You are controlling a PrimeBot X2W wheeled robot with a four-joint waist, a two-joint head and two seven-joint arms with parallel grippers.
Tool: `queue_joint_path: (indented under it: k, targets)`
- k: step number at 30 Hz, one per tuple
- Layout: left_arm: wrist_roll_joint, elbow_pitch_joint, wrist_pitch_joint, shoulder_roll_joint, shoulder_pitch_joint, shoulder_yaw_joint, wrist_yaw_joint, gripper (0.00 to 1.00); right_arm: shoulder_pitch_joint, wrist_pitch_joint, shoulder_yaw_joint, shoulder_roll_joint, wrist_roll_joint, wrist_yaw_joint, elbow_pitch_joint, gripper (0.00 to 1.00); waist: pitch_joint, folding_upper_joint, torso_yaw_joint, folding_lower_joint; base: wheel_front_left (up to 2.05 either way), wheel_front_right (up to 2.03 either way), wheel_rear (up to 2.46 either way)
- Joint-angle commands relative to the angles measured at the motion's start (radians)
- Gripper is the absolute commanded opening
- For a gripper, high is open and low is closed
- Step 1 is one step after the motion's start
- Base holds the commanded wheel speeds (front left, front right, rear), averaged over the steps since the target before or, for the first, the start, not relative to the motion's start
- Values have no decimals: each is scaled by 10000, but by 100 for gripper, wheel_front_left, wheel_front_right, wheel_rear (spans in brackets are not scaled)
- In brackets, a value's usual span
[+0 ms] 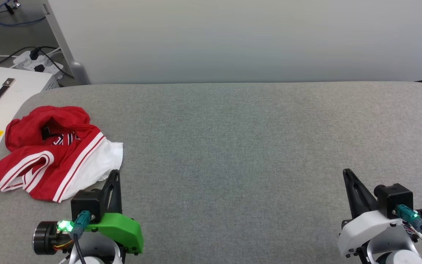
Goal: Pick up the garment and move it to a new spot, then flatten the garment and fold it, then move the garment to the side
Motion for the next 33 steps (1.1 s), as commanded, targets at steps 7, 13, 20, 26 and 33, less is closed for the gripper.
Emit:
queue_joint_path:
  k: [7,13,20,26,33]
  targets:
    - [-29,5,-39,3,7,12,25,100,5,-39,-22,2,31,0,8,100,5,0,-1,0,0,0,0]
    - [-112,4,-163,0,-6,20,95,100,10,-161,-79,1,138,0,-30,100,16,0,-1,0,0,0,0]
    - [-190,-12,-305,-3,-18,14,152,100,24,-301,-140,1,309,-1,-167,100,23,0,2,0,0,0,0]
    - [-246,-23,-429,-5,-26,-5,174,100,50,-423,-188,1,451,-1,-273,100,21,0,12,0,0,0,0]
    - [-346,-6,-577,-9,-30,-17,204,100,70,-569,-194,0,605,-2,-362,100,28,0,15,0,0,0,0]
